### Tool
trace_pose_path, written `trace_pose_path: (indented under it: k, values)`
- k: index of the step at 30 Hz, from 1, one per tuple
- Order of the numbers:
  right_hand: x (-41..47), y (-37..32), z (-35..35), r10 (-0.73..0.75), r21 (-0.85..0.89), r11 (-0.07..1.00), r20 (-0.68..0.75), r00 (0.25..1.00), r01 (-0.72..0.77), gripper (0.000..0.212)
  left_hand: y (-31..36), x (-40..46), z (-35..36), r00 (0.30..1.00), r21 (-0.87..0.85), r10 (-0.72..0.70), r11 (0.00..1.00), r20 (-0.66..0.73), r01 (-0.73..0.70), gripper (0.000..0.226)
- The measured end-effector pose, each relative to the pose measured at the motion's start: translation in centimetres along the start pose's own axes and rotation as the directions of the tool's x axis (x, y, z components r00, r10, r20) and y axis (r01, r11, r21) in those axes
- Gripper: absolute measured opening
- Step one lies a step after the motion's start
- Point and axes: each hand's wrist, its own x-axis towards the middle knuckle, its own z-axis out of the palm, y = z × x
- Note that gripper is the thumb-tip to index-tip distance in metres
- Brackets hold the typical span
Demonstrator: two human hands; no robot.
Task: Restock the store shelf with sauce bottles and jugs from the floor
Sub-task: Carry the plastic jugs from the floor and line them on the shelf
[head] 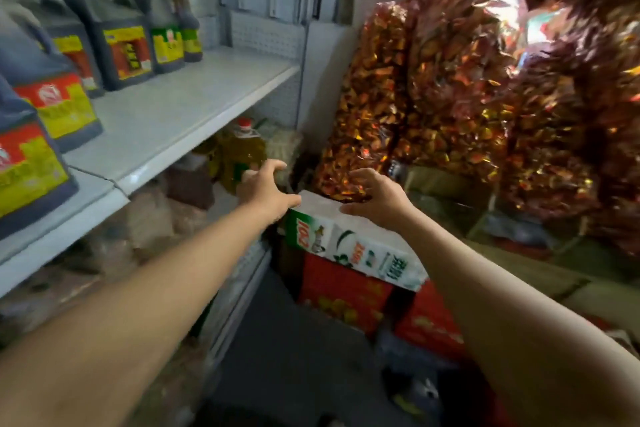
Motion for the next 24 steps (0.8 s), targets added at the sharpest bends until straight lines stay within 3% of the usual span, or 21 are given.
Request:
trace_pose_path:
  k: [10,24]
  values:
    - [-9.1,16.3,-7.0,0.253,-0.038,0.966,-0.091,0.963,-0.257,0.079,9.6,-4.3,14.4,0.960,0.034,0.137,0.988,0.245,-0.150,0.070]
    - [-10.0,37.6,-11.5,0.459,0.028,0.888,-0.013,0.888,-0.459,0.079,19.0,-4.9,36.1,0.894,0.098,0.081,0.986,0.442,-0.138,0.069]
